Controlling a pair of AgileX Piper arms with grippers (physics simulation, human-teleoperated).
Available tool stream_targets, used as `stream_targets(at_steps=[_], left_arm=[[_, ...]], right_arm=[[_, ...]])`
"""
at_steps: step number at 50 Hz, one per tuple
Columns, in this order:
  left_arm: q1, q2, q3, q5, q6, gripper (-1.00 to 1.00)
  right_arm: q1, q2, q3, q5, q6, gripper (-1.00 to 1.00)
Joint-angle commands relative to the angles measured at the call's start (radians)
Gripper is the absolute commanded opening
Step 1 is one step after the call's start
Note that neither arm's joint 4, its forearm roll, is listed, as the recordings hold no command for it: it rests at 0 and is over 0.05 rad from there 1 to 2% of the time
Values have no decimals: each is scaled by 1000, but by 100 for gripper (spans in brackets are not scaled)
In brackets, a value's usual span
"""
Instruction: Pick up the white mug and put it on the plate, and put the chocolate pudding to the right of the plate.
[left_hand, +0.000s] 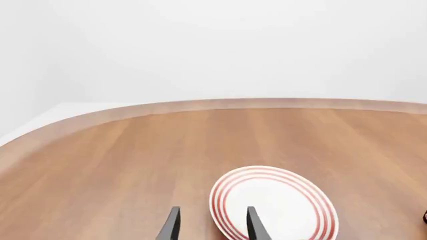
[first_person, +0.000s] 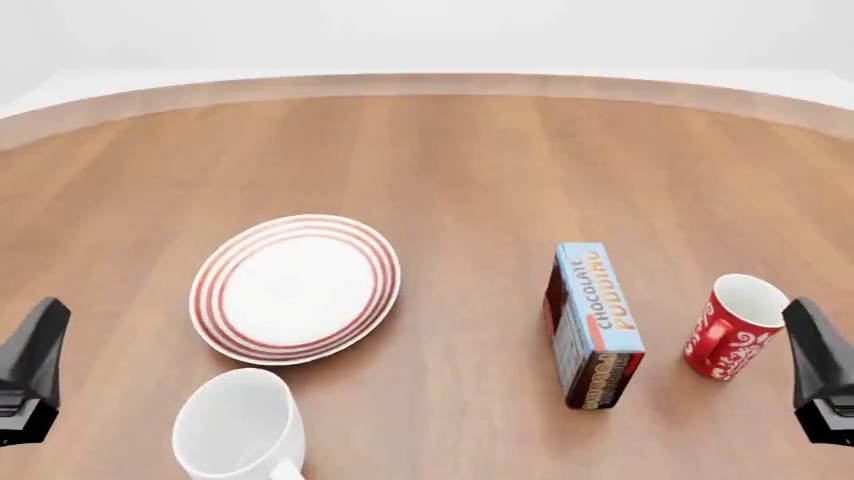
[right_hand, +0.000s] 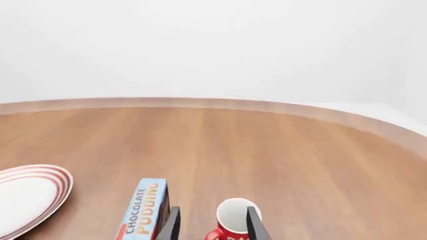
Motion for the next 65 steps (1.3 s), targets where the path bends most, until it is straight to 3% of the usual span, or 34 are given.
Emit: stream_targets(at_steps=[1, 10, 32, 43, 55, 65], left_arm=[[0, 0, 0, 0, 0, 100], [0, 0, 0, 0, 0, 100], [0, 0, 0, 0, 0, 100], [0, 0, 0, 0, 0, 100], [0, 0, 0, 0, 0, 100], [0, 0, 0, 0, 0, 100]], right_arm=[[15, 9, -3, 3, -11, 100], [50, 42, -11, -6, -20, 100], [132, 46, -125, 129, -85, 100], [196, 186, -203, 121, -135, 100], [257, 295, -265, 107, -143, 100], [297, 339, -355, 201, -155, 100]])
